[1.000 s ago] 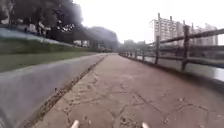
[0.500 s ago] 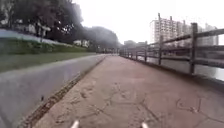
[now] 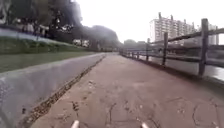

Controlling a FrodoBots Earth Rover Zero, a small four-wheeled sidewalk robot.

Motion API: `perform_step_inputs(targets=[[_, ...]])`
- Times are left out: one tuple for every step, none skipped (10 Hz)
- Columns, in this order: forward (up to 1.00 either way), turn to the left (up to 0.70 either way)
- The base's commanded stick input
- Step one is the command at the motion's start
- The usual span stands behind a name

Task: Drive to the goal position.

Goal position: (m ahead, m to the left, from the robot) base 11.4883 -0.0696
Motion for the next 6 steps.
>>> perform_step_inputs(targets=[[0.70,0.00],[0.70,0.00],[0.70,0.00],[0.70,0.00],[0.70,0.00],[0.70,0.00]])
